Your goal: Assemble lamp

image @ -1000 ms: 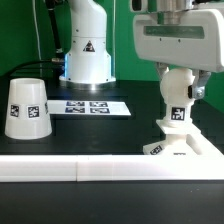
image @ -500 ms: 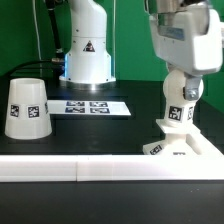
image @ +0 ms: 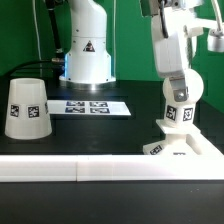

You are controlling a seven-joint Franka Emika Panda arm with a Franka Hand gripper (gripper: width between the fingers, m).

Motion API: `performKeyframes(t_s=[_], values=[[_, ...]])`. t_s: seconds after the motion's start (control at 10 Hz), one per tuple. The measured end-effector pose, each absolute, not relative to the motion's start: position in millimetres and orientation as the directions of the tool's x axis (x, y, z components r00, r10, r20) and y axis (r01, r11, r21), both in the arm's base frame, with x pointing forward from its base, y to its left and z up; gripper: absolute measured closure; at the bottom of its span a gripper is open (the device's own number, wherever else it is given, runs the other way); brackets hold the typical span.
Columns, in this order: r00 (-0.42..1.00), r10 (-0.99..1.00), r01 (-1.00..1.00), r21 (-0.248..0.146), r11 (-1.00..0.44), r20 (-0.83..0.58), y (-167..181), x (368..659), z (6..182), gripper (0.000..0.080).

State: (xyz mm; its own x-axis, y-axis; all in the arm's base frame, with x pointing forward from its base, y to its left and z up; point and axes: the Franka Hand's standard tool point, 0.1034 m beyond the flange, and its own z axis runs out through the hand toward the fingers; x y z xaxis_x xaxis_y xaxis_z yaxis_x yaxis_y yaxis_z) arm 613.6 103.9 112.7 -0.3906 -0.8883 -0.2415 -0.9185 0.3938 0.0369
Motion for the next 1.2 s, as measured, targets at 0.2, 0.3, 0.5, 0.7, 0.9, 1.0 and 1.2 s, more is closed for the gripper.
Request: performKeyframes(t_s=[0.2, 0.3, 0.5, 0.7, 0.9, 1.0, 1.2], values=[[-0.412, -0.878, -0.909, 0.037, 0.416, -0.245, 104.5, 614.4, 112.9, 0.022], [-0.372, -0.895, -0.926, 0.028, 0.377, -0.245, 104.5, 614.2, 112.8, 0.0125], [-0.151, -0.961, -0.988, 0.007, 0.153, -0.232, 105.1, 611.1, 112.6, 0.0107], [0.035, -0.975, -0.999, -0.029, -0.029, -0.221, 105.3, 610.3, 112.5, 0.0101], [0.197, -0.957, -0.98, -0.064, -0.188, -0.213, 105.0, 610.3, 112.4, 0.0101], [0.256, -0.944, -0.966, -0.077, -0.245, -0.209, 105.0, 610.3, 112.4, 0.0101], [0.506, -0.847, -0.863, -0.097, -0.496, -0.163, 100.6, 610.0, 114.1, 0.0101]])
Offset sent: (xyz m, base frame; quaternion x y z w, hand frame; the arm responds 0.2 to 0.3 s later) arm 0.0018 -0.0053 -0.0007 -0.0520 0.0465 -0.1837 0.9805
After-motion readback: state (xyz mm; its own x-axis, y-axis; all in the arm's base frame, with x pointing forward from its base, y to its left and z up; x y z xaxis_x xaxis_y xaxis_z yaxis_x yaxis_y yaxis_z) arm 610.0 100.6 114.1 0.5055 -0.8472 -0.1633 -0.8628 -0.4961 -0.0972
